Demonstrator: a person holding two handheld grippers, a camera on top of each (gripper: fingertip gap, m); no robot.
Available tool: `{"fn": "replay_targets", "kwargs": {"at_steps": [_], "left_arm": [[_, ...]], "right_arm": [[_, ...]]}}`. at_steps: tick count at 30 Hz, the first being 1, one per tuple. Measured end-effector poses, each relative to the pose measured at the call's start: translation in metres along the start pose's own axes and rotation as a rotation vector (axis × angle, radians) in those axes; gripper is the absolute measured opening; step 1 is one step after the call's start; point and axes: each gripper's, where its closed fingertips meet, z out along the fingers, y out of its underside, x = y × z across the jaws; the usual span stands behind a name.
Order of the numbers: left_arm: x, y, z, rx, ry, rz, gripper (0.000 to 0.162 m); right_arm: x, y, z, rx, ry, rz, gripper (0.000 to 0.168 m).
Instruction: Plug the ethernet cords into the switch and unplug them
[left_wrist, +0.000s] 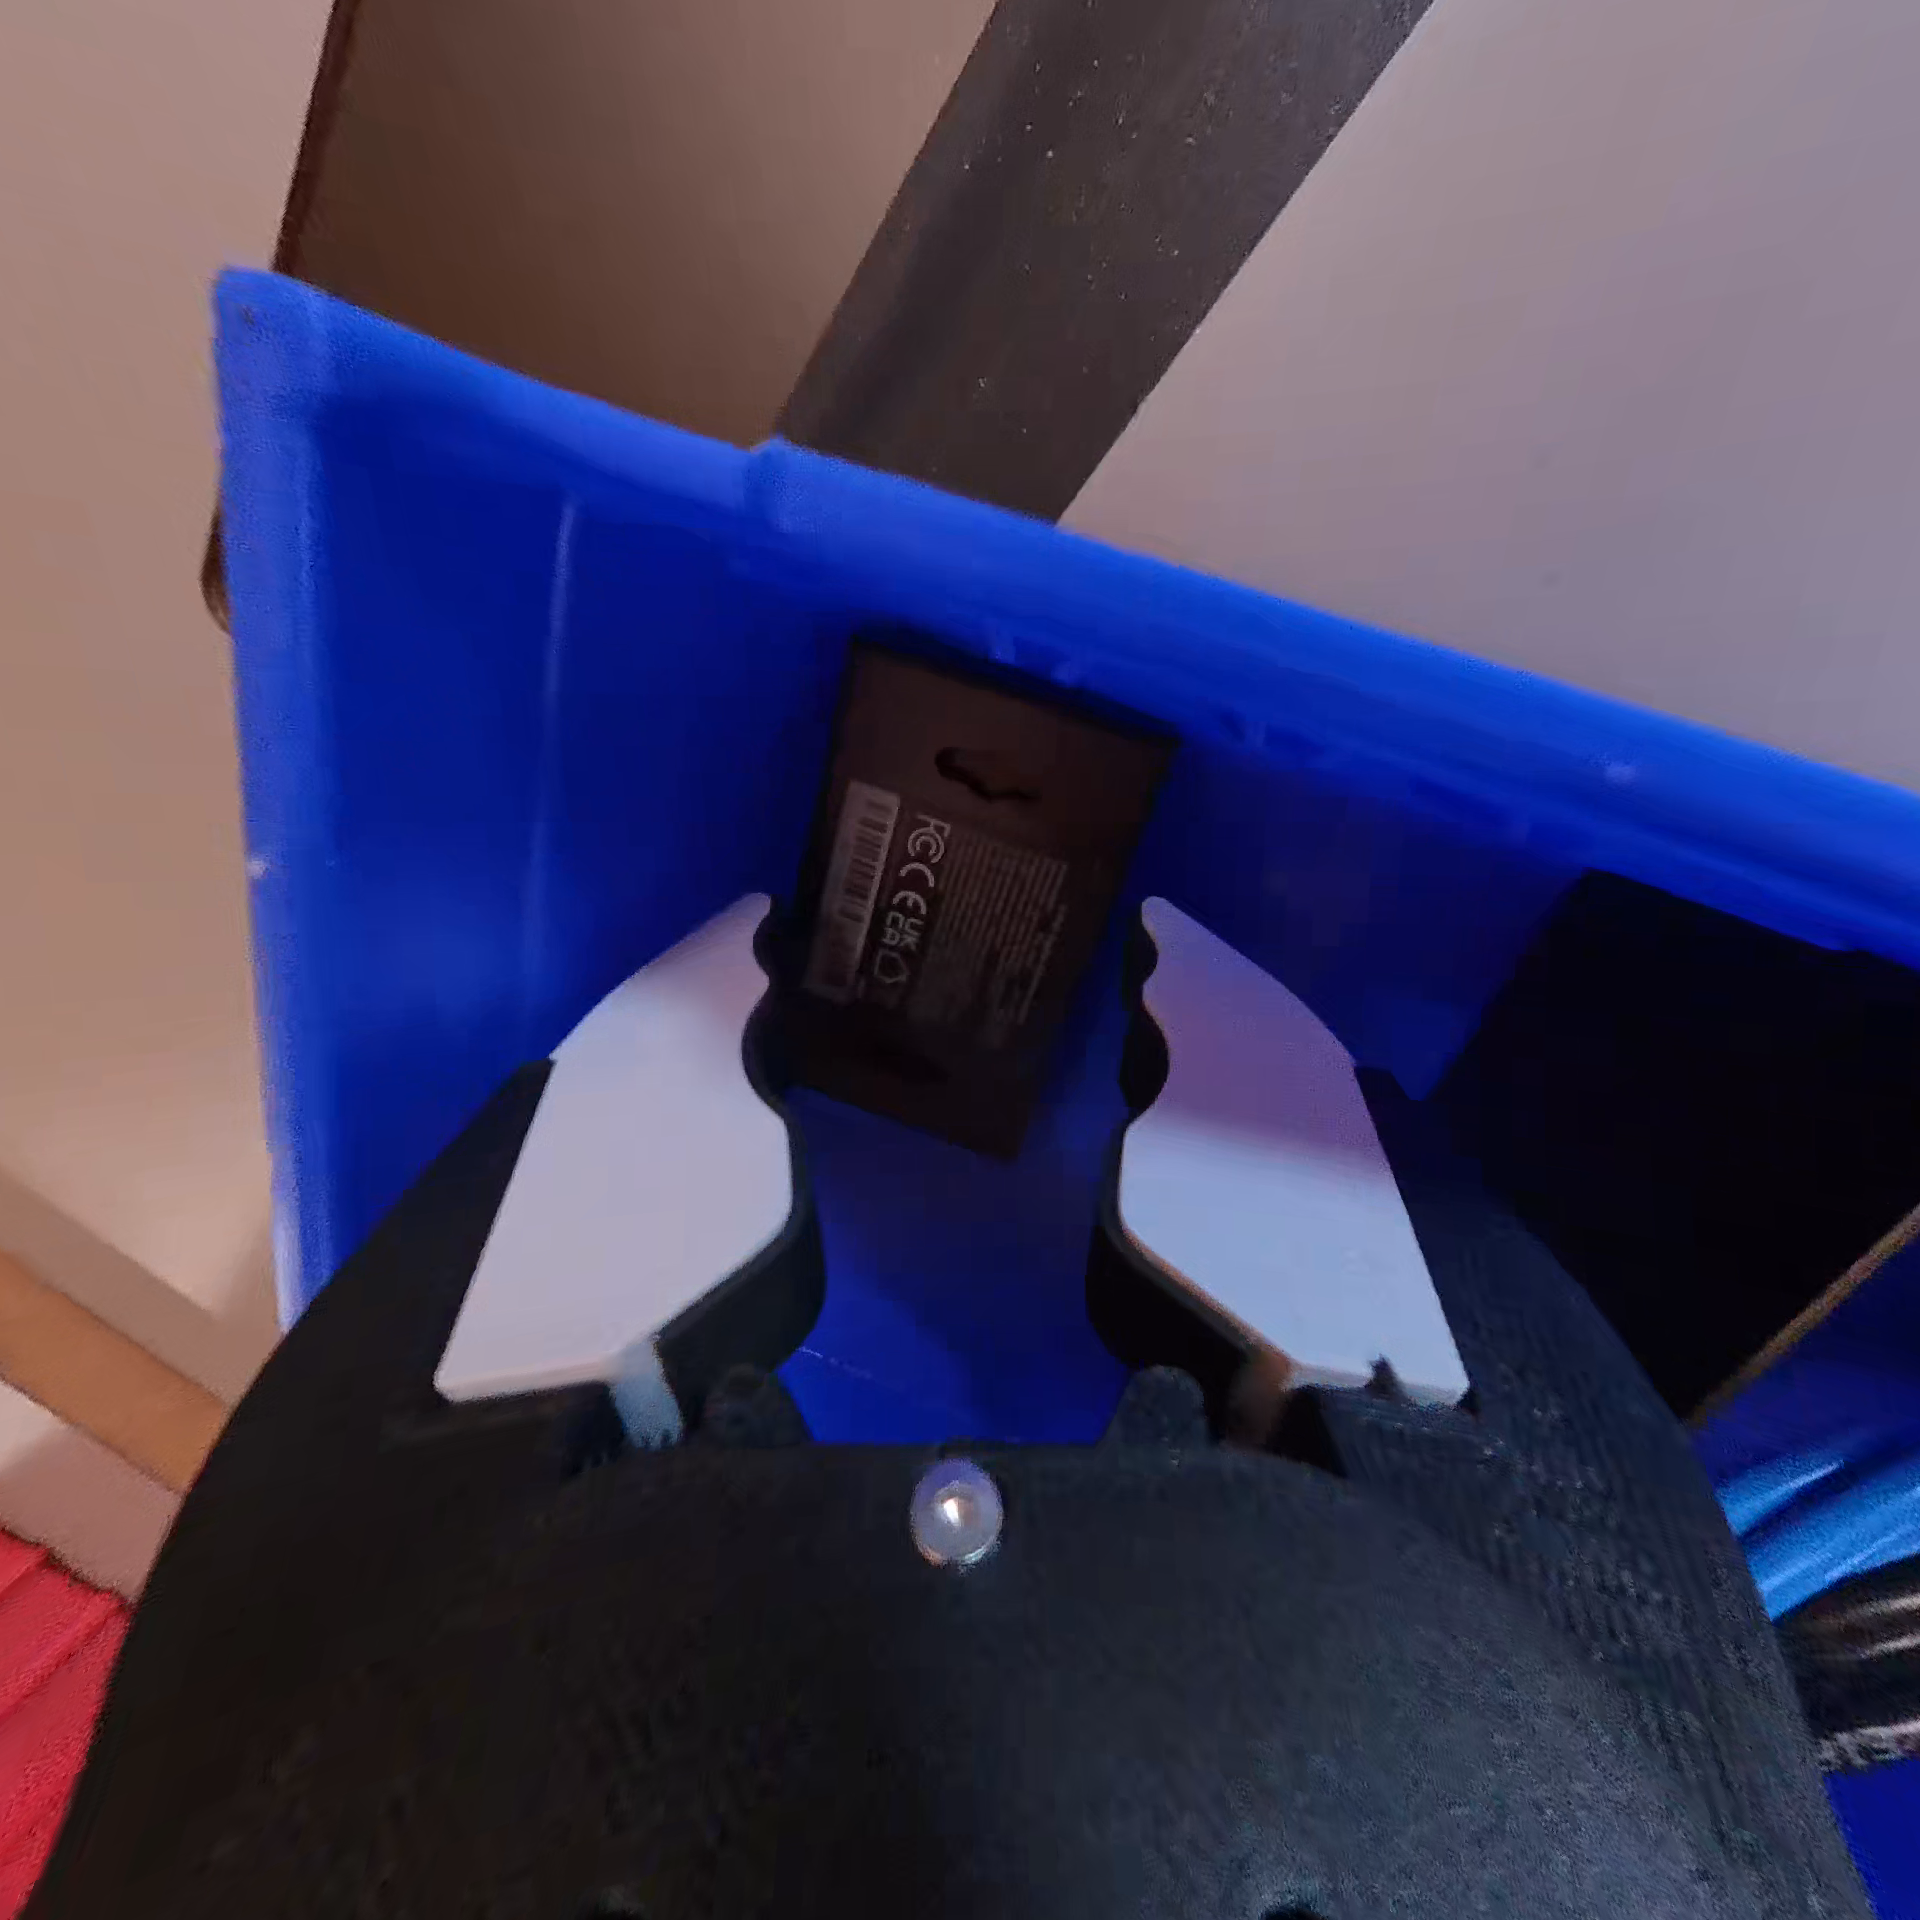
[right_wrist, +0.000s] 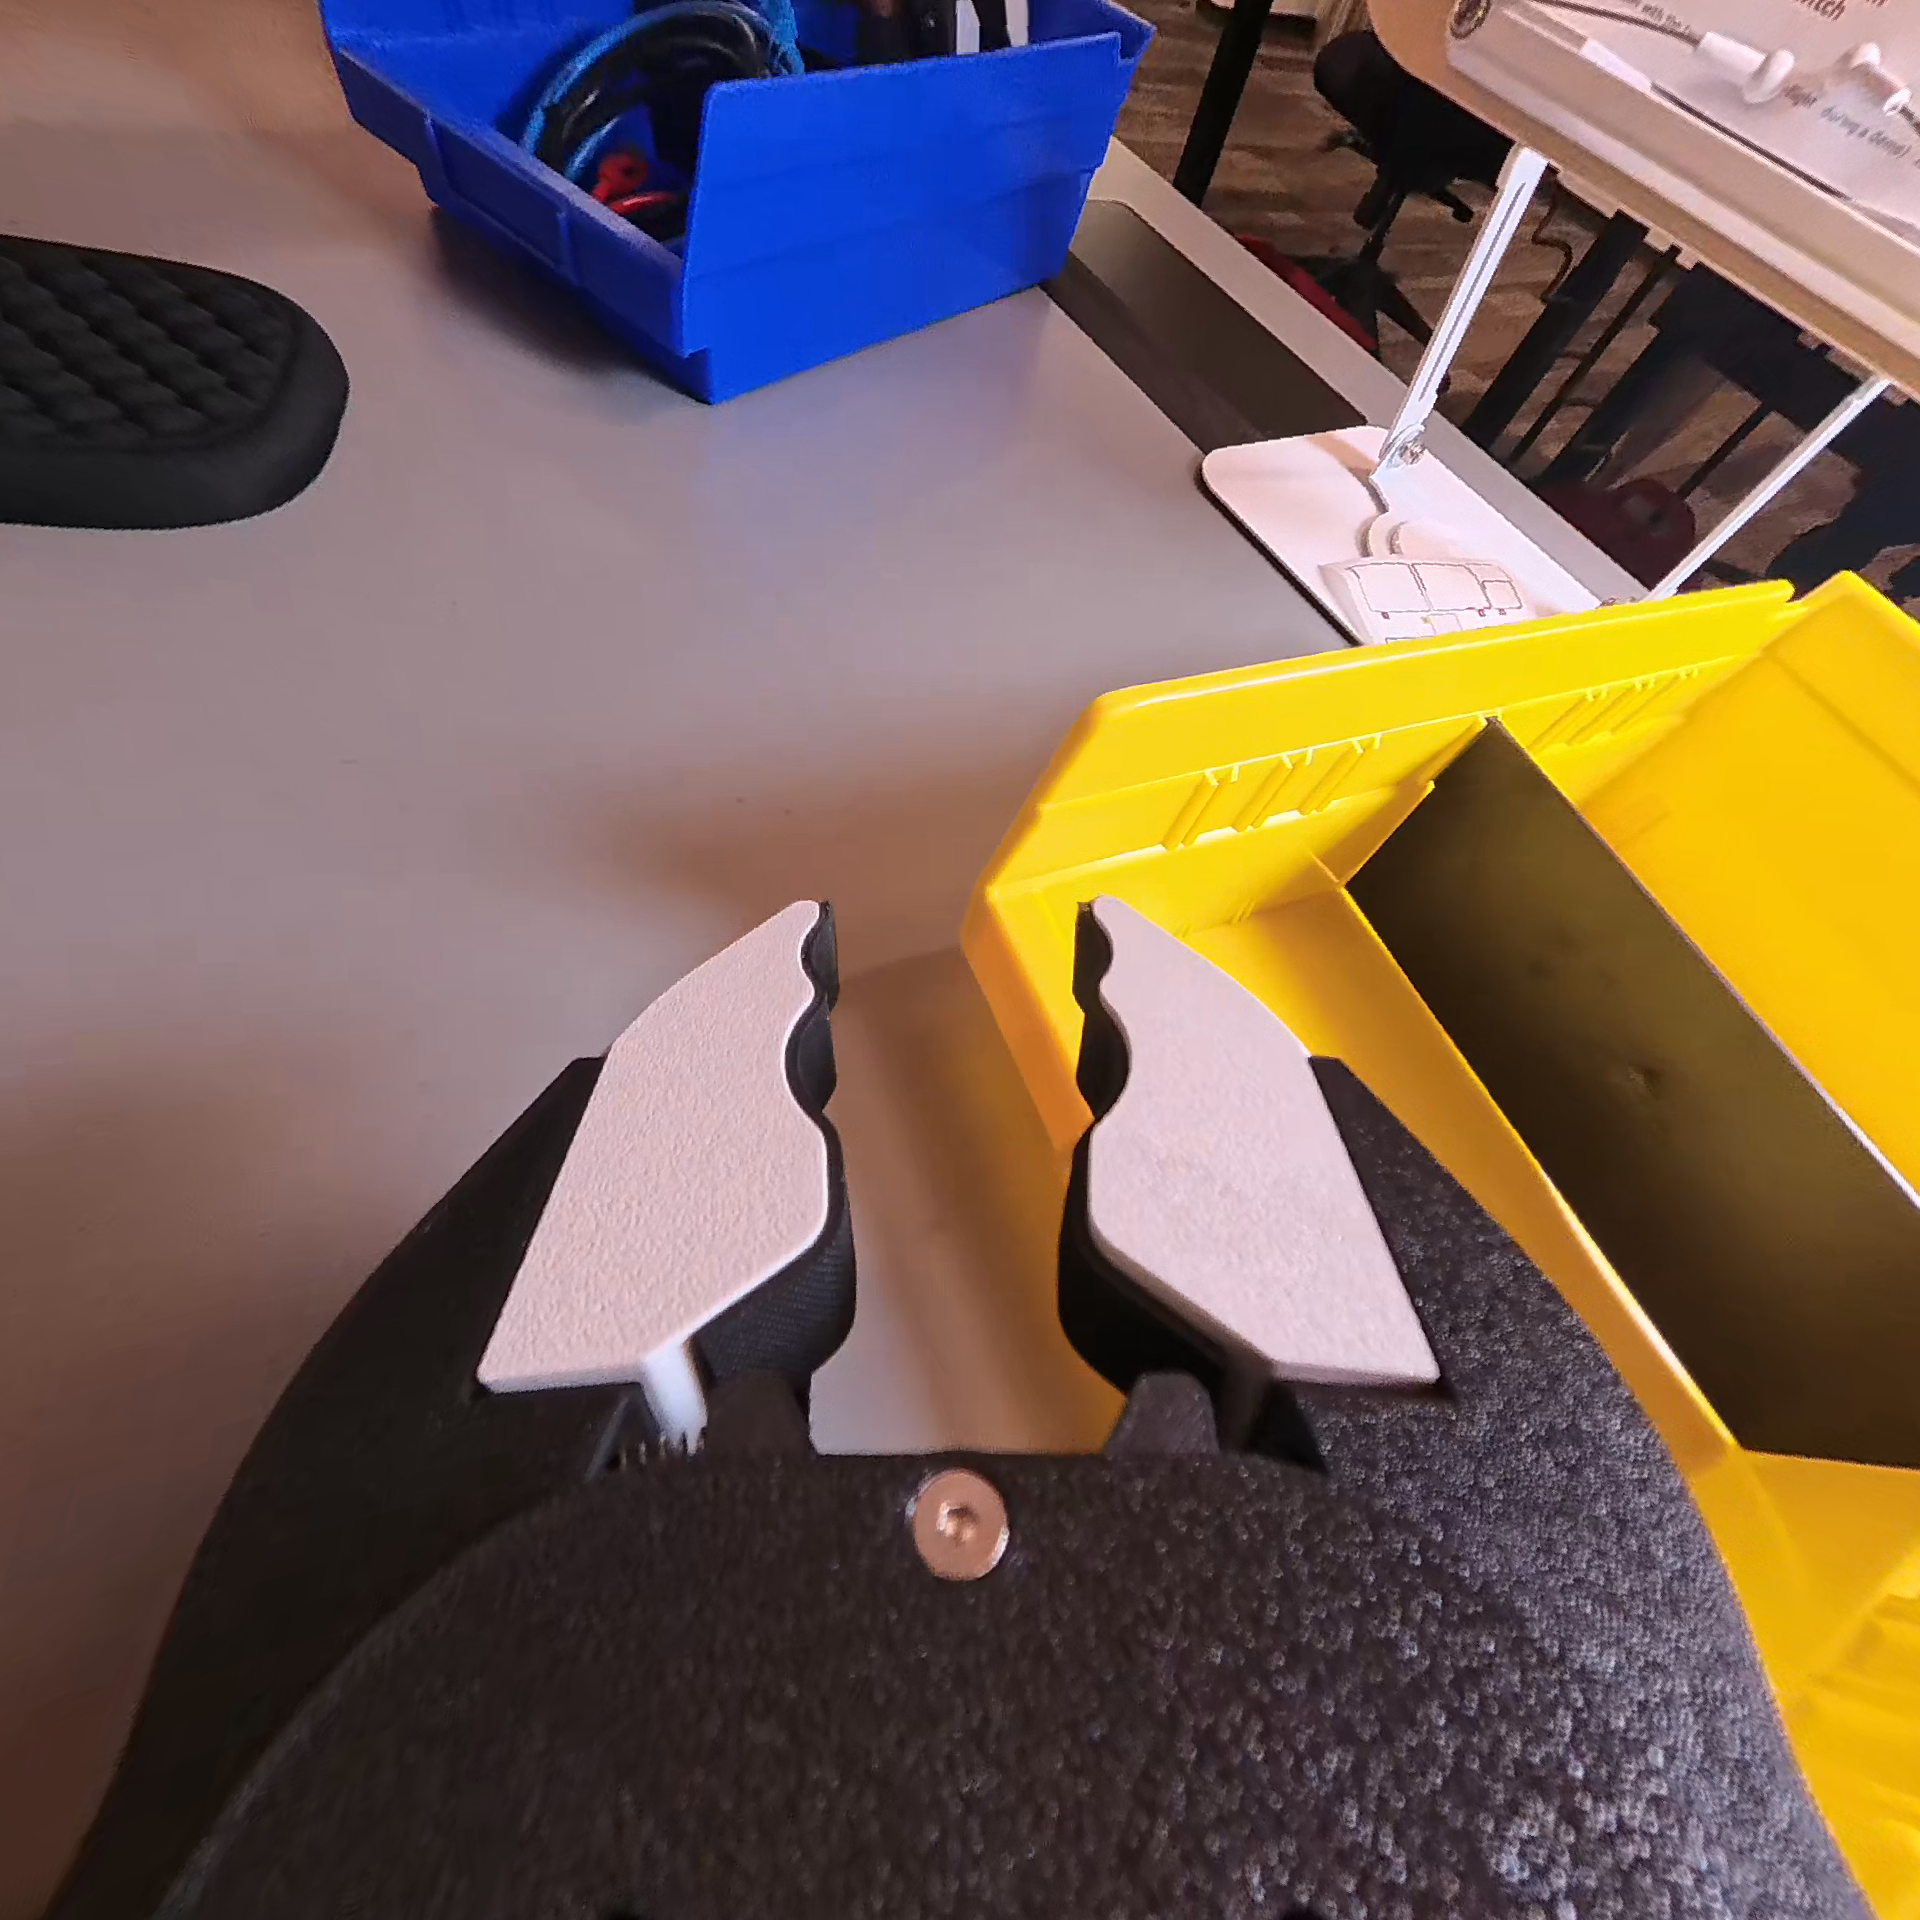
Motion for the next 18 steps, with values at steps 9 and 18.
{"fn": "replay_targets", "kwargs": {"at_steps": [9, 18], "left_arm": [[0.02, 0.054, -0.02, -0.271, 0.132, 0.144, 0.056], [0.015, 0.065, 0.0, -0.262, 0.151, 0.112, 0.07]], "right_arm": [[-0.001, 0.003, 0.0, -0.002, -0.029, 0.008, 0.044], [-0.004, 0.005, 0.003, -0.017, -0.04, 0.0, 0.044]]}}
